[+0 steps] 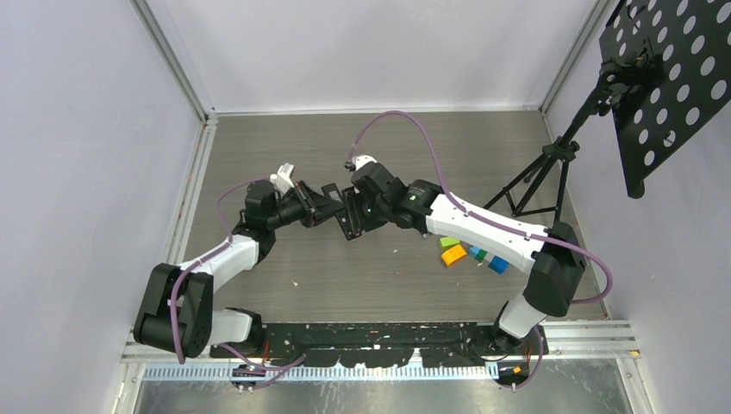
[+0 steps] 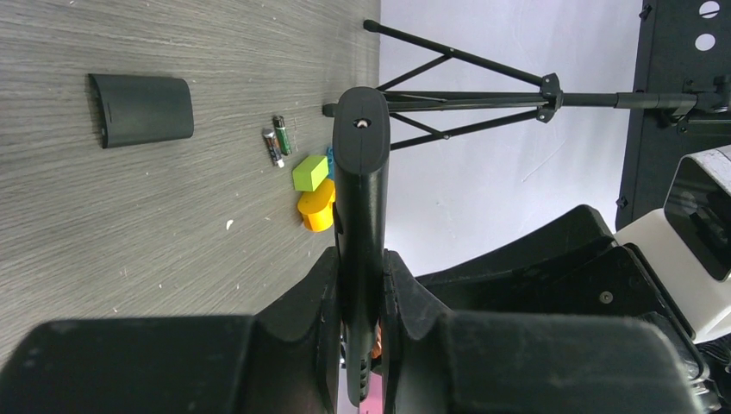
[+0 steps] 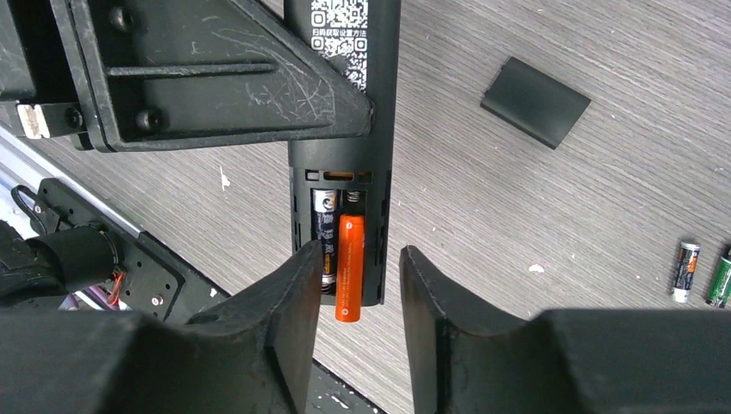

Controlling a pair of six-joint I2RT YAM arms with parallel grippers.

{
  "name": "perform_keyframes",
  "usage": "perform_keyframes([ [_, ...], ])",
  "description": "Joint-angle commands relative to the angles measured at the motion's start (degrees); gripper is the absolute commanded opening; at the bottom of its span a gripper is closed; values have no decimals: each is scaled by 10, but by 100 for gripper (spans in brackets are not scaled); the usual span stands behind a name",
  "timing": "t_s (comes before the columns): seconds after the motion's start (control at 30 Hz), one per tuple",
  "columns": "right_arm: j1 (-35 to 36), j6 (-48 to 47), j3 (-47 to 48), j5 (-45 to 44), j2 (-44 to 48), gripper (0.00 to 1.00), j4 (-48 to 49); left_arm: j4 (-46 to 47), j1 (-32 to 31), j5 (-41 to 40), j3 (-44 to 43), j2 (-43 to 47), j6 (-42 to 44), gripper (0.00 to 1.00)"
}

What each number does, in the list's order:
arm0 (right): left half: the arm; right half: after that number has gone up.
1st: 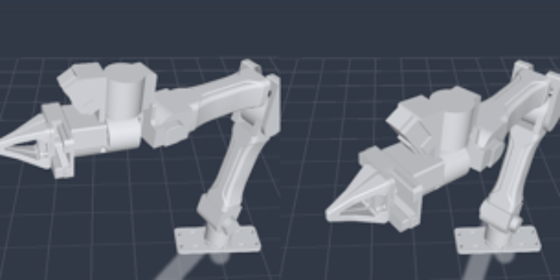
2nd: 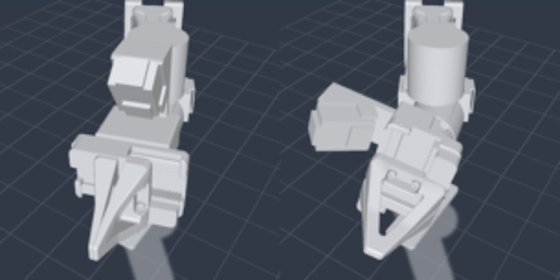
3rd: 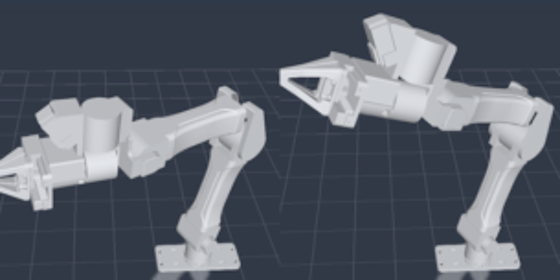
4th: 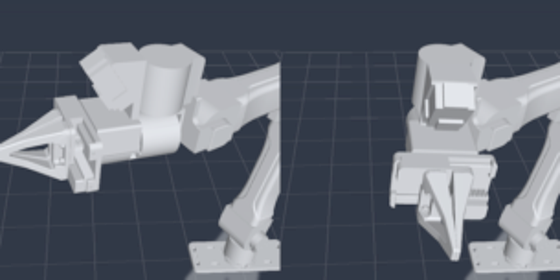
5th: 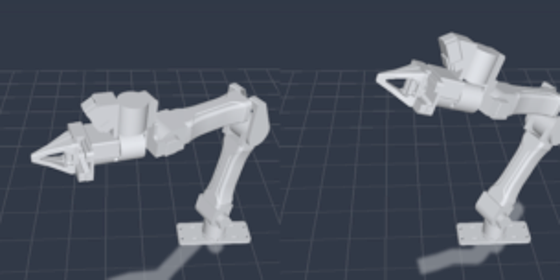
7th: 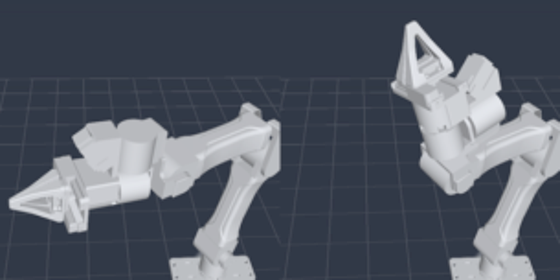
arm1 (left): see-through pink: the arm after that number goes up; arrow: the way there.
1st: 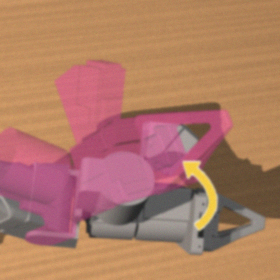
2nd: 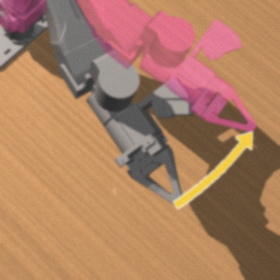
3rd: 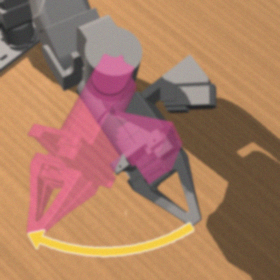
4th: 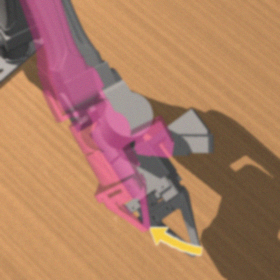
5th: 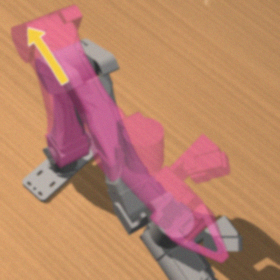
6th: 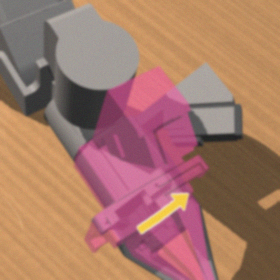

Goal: Load the batteries into the remote control
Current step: Load the battery into the remote control.

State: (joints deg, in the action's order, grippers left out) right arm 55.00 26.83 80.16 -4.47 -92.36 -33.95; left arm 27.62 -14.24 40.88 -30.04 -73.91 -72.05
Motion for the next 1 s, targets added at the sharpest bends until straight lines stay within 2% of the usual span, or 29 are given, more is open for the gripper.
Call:
perform_keyframes([
  [0.0,-11,27,9,19,27,48,39,42,-3,20,-11,8,-20,0],
  [0.17,-32,71,-33,67,63,56,105,44,-3,22,-11,11,-31,0],
  [0.37,-43,113,-94,74,129,65,179,50,-3,21,-17,16,-49,0],
  [0.5,-49,175,-147,53,176,70,229,56,-2,19,-22,14,-75,0],
  [0.67,-49,281,-247,15,240,74,356,141,-2,24,-28,-3,-143,0],
  [0.87,-49,350,-313,-15,275,75,434,249,-2,30,-37,-39,-236,0],
  [0.97,-49,392,-343,-11,282,76,487,269,-2,24,-37,-43,-266,0],
])
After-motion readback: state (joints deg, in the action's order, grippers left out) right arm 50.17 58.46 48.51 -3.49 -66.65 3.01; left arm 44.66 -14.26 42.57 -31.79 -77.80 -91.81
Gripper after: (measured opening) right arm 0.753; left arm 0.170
